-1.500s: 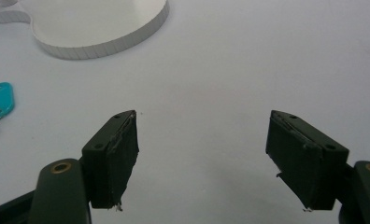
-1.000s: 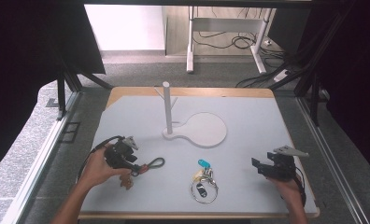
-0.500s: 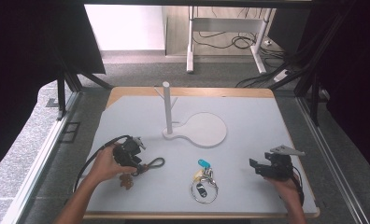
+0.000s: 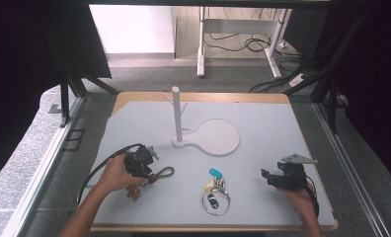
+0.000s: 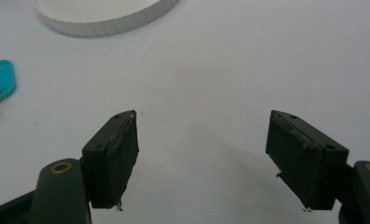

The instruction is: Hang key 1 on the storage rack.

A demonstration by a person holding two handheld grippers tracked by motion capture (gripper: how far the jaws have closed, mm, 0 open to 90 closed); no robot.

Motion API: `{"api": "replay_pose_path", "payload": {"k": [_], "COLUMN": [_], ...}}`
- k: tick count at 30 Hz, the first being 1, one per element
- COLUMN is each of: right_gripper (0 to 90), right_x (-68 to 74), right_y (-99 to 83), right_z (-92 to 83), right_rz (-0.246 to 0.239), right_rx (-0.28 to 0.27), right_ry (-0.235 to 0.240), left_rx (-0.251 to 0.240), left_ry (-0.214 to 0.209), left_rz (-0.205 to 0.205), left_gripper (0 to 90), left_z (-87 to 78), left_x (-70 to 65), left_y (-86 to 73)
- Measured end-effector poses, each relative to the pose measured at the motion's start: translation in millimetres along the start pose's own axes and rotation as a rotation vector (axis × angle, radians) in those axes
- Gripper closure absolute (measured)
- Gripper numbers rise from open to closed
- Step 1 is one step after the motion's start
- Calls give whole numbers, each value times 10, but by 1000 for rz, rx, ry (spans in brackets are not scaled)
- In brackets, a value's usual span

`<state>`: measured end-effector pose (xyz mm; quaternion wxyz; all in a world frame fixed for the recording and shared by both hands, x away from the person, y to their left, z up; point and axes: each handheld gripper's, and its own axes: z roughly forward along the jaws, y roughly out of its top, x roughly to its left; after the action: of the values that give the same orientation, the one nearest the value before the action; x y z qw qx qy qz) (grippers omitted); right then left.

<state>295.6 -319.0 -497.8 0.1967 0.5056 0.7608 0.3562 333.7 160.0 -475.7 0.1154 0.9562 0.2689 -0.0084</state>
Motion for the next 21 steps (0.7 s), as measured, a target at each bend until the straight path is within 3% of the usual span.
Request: {"api": "replay_pose_path", "payload": {"k": [3,6,15,17,20,21], "right_gripper": [254,254,254,254,254,254], "right_x": [10,13,16,12,3,3], "right_y": [2,3,-5,-13,-15,-15], "right_z": [7,20,50,56,47,47], "right_rz": [-2,-6,-8,-6,1,1], "right_rx": [3,8,18,21,18,18], "right_ry": [1,3,3,1,-2,-2], "left_rx": [27,19,-13,-30,-104,-104], "left_ry": [16,26,53,63,42,42], "left_rz": [10,-6,4,2,-34,-34], "left_gripper": [567,591,666,667,667,667], "left_z": [57,61,57,37,-93,-93], "left_x": [-11,-18,-67,-65,-20,-20], "left_y": [11,22,-4,-12,-42,-42]}}
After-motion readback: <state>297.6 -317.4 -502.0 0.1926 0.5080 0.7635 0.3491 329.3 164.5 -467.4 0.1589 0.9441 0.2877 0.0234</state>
